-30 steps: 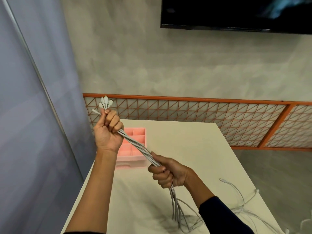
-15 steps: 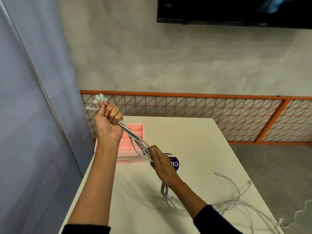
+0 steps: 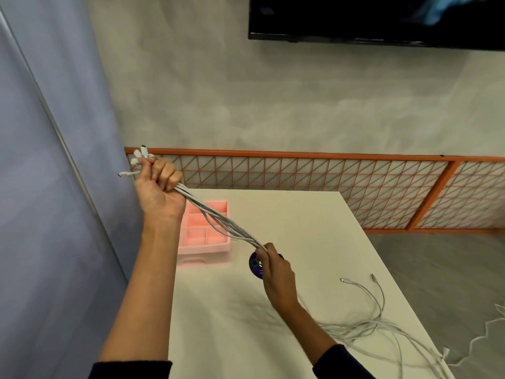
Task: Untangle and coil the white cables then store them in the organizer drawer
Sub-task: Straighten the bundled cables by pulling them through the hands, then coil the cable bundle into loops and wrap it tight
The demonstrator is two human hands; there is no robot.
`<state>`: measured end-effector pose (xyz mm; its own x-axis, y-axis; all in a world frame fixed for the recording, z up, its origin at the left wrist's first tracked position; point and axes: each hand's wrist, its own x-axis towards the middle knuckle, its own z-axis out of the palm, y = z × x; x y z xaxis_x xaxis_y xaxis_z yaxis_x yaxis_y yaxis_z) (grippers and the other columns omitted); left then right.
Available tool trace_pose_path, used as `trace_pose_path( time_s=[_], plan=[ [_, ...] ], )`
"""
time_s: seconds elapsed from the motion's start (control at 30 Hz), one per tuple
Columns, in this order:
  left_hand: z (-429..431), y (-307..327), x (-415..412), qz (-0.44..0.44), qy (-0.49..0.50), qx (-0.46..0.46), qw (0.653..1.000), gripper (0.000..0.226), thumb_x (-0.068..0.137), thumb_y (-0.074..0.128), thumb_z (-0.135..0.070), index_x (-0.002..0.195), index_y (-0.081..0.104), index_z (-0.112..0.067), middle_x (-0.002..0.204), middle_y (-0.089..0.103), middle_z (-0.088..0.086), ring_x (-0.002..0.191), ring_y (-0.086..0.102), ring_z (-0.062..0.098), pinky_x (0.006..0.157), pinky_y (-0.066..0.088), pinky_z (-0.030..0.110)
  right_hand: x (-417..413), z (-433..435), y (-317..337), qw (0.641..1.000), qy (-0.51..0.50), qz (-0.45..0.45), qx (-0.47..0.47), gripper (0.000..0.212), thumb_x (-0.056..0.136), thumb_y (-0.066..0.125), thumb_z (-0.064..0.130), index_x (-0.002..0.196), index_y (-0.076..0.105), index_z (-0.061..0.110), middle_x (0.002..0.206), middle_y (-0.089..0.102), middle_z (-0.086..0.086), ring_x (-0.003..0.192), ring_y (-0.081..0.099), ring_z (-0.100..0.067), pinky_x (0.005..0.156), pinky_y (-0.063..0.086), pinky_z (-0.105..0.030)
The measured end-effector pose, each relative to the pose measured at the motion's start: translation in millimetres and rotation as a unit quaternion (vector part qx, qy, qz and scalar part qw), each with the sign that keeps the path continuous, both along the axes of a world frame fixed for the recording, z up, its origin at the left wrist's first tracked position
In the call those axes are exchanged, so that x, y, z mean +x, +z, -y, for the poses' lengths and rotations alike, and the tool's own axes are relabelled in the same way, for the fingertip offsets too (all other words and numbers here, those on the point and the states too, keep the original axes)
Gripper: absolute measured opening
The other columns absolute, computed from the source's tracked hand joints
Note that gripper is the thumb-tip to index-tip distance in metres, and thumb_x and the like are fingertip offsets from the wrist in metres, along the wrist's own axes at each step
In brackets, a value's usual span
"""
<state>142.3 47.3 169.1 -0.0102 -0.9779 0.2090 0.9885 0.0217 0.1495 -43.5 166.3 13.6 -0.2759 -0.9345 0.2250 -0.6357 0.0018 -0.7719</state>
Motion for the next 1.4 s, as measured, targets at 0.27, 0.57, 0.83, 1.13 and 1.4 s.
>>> trace_pose_path(
  time_s=[0.27,0.57,0.83,1.13,1.4],
  plan=[
    [6.5,-9.7,15.7,-0.006,-0.002,0.004,1.0,0.039,0.104,0.03,-0.024,0.068,0.041,-0.013,0.042,0.03,-0.006,0.028,0.026,0.006,0.027,0.019,0.017,-39.8,6.3,40.4,0.86,0.276,0.298,0.31,0.051,0.092,0.045,0.057,0.061,0.027,0.022,0.049,0.023,0.009,0.041,0.016,-0.005,0.038,0.012,-0.017],
    [8.1,-20.8,26.6,-0.127,-0.055,-0.029,0.99,0.042,0.105,0.029,-0.02,0.069,0.047,-0.005,0.044,0.032,0.001,0.04,0.015,0.004,0.027,0.021,0.02,-49.1,5.3,43.2,0.745,0.402,0.284,0.451,0.034,0.099,0.039,0.028,0.069,0.023,0.022,0.054,0.026,0.008,0.036,0.012,-0.001,0.032,0.013,-0.01],
    [10.4,-15.8,40.1,-0.151,-0.02,-0.031,0.988,0.049,0.105,0.027,-0.019,0.065,0.049,-0.003,0.042,0.032,0.002,0.033,0.017,0.008,0.027,0.019,0.019,-55.7,4.4,29.6,0.895,0.257,0.095,0.352,0.008,0.092,0.048,0.013,0.093,0.04,0.014,0.067,0.052,0.003,0.051,0.047,-0.01,0.053,0.04,-0.024],
    [17.2,-13.9,63.4,-0.185,-0.002,-0.037,0.982,0.046,0.104,0.031,-0.019,0.066,0.05,-0.001,0.041,0.032,0.003,0.025,0.028,0.014,0.028,0.019,0.015,-73.3,-7.3,-22.5,0.985,0.057,0.152,0.051,0.037,0.089,0.061,0.036,0.063,0.053,0.01,0.054,0.05,-0.001,0.049,0.04,-0.008,0.053,0.033,-0.021],
    [15.9,-33.8,66.0,-0.105,0.026,-0.016,0.994,0.045,0.104,0.032,-0.02,0.067,0.052,-0.003,0.044,0.031,-0.001,0.031,0.02,0.007,0.026,0.02,0.018,-111.6,-18.7,-3.9,0.877,0.199,0.317,0.3,0.059,0.086,0.038,0.067,0.055,0.047,0.017,0.042,0.025,0.003,0.037,0.016,-0.008,0.037,0.017,-0.018]
  ],
)
